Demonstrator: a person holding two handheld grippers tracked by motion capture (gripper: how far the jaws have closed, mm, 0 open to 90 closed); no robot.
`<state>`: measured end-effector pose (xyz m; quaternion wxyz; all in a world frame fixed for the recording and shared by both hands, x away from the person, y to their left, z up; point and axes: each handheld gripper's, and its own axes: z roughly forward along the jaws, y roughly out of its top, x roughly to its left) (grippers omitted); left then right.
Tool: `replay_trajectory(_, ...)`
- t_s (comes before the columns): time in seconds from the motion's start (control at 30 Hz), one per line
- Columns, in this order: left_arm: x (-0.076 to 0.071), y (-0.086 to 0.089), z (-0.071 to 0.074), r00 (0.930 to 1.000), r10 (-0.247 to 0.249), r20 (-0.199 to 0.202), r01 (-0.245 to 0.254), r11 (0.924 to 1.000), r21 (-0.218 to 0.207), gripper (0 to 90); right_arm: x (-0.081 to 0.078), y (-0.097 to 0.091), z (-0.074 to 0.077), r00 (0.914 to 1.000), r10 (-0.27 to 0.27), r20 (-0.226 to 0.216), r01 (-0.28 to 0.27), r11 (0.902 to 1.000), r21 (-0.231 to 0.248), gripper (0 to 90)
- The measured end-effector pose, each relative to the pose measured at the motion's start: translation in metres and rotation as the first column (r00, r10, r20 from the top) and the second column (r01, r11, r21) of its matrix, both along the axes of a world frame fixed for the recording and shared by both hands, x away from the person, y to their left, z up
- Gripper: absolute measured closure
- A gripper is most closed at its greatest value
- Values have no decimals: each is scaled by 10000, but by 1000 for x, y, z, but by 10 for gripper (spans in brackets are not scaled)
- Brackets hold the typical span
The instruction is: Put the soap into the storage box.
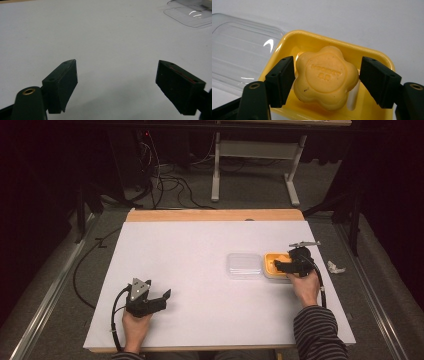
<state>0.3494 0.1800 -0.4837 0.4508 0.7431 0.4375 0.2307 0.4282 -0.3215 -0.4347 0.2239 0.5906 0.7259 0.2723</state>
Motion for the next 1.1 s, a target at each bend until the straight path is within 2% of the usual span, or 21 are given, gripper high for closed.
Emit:
replay_trajectory(0.6,0,0,0,10000,-5,1,5,10000,-2,181,-15,-3,11,9977,339,580,-362,9985,399,300)
replay_trajectory(0.9,0,0,0,10000,1,-4,-1,10000,15,182,-25,-8,19,9935,412,1062,-493,9960,747,310)
replay_trajectory(1.1,0,0,0,10000,-3,-14,3,10000,18,182,-28,-11,21,9937,329,1068,-428,9949,918,317)
